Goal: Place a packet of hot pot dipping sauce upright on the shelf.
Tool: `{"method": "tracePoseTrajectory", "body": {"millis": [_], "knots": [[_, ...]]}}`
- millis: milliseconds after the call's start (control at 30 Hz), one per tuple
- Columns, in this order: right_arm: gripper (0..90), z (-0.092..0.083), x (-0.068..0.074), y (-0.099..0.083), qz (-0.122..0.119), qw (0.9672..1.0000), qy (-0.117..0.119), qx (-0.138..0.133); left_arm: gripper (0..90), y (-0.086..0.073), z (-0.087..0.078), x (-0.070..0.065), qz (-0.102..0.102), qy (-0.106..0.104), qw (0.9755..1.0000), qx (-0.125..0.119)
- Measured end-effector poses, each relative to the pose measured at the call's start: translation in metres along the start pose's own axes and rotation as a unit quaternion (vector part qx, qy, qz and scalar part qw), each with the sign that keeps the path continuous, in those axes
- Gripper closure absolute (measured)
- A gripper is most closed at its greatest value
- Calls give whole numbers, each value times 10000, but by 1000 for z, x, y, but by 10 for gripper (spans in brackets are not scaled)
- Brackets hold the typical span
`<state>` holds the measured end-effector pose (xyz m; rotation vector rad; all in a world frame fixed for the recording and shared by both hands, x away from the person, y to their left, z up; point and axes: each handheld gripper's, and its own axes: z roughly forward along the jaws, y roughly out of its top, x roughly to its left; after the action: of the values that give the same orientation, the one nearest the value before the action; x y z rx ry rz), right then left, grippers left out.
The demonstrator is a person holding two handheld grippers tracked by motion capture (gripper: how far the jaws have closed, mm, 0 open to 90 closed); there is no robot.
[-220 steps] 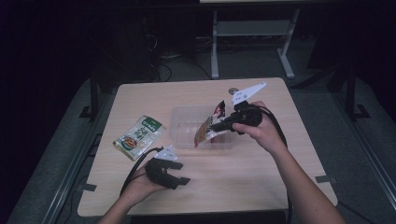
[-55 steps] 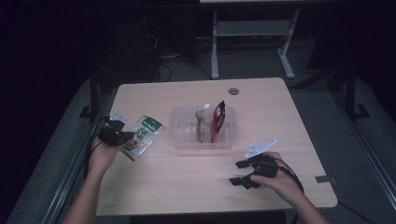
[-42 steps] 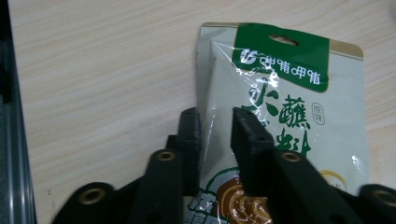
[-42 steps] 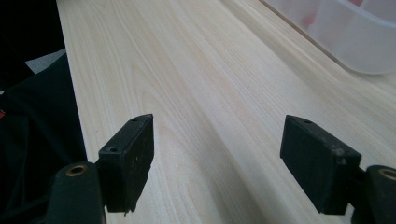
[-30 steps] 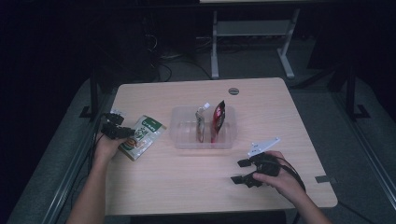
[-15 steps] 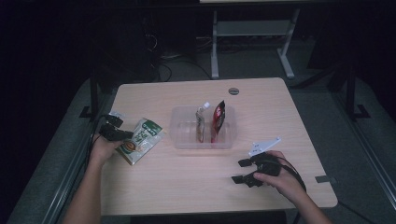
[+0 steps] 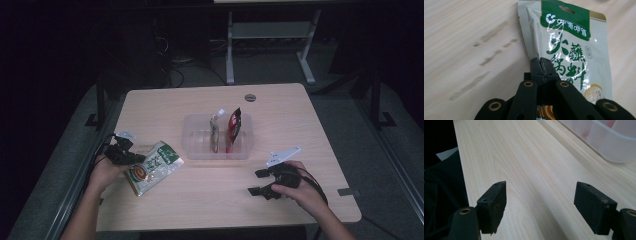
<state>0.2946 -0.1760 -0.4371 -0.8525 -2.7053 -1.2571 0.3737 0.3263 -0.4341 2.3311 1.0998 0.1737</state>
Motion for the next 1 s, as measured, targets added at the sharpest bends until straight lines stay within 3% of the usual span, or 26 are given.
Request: {"method": "tracePoseTrajectory", "body": {"millis": [133,433,500,533,633,700,900,1000], "knots": [[268,-2,-1,1,-60,9999,-110,-25,900,2,-1,-25,249,-103,9996,78],[268,-3,-2,1,-87,9999,-139,-45,900,-1,2,-68,502,-419,9977,180],[268,-3,-2,2,-97,9999,-131,-29,900,0,3,-72,545,-460,9973,164],[268,-2,-3,2,-127,9998,-127,-25,900,2,5,-80,662,-568,9960,211],[279,-1,-2,3,-126,9998,-123,5,900,5,9,-87,712,-686,9948,254],[279,-1,-2,4,-113,9999,-115,3,900,10,16,-99,831,-893,9922,257],[279,-2,-5,3,-51,9999,-143,3,900,27,30,-128,1160,-1130,9866,193],[279,-4,-5,2,-44,9998,-168,-26,900,37,38,-142,1196,-1193,9855,153]]}}
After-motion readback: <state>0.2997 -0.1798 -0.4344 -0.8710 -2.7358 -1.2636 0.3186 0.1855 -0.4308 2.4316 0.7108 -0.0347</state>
